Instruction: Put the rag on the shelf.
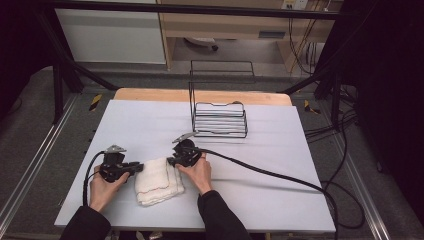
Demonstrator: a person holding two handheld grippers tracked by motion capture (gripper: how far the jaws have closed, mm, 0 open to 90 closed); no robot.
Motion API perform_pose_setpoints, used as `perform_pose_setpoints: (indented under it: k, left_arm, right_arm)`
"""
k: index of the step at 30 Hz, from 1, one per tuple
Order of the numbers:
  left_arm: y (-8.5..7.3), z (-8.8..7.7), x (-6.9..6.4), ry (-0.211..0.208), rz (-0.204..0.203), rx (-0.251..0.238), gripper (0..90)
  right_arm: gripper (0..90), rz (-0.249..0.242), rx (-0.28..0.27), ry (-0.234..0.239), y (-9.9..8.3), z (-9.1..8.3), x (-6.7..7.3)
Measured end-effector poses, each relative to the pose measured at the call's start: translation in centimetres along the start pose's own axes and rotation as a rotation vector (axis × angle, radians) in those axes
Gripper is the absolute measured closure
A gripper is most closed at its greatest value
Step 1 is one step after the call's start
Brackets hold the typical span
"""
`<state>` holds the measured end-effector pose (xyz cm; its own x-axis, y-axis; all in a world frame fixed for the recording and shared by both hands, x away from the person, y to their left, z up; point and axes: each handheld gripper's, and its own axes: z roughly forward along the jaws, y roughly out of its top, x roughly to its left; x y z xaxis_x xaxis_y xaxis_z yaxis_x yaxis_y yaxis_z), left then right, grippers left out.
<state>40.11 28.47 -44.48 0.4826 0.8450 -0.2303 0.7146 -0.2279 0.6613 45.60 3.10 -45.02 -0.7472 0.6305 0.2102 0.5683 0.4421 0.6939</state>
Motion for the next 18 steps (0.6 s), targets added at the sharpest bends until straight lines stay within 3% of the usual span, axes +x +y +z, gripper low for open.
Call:
perform_pose_setpoints:
  k: [5,12,18]
  left_arm:
    - [0.2,0.1,0.0,-0.012,-0.005,0.013,77.5]
    - [0.1,0.0,0.0,-0.018,0.016,-0.006,82.7]
    - [0.4,-1.4,-0.5,-0.02,0.042,-0.09,83.0]
  right_arm:
    - [77.5,0.017,0.005,0.018,-0.1,0.0,0.1]
    - [81.9,0.033,0.0,0.021,0.0,-0.3,0.3]
    - [82.2,0.017,-0.035,0.013,0.1,-1.1,0.6]
